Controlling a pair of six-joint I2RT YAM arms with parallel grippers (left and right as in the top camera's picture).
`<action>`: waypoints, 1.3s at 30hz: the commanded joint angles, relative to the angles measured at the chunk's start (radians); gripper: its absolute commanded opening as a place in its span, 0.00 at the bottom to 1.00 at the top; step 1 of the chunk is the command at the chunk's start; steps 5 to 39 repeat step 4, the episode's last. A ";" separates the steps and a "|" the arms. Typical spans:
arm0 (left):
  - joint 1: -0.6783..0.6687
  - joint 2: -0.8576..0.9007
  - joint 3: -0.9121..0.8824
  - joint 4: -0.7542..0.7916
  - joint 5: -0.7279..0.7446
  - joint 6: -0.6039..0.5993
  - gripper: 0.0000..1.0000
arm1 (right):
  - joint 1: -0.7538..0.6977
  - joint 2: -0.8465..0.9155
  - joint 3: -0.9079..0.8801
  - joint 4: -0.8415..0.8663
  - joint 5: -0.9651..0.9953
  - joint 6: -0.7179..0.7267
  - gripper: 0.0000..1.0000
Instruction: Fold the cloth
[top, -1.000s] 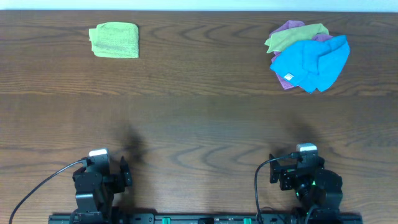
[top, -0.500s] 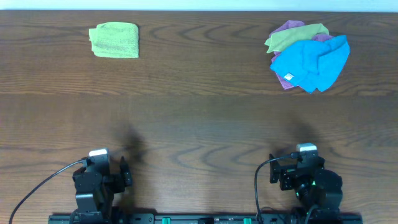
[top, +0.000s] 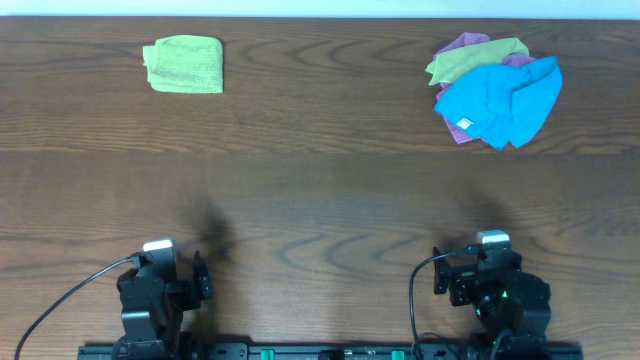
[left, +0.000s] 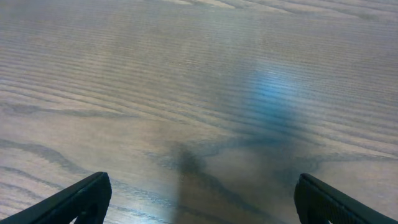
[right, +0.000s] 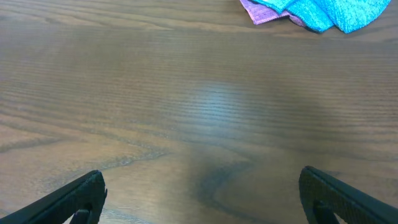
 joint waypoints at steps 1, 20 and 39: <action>-0.005 -0.008 -0.045 -0.042 -0.021 -0.017 0.95 | 0.004 -0.011 -0.014 -0.003 0.010 -0.015 0.99; -0.005 -0.008 -0.045 -0.042 -0.021 -0.018 0.96 | 0.004 -0.011 -0.014 -0.003 0.010 -0.015 0.99; -0.005 -0.008 -0.045 -0.042 -0.021 -0.018 0.96 | 0.004 -0.011 -0.014 -0.003 0.010 -0.015 0.99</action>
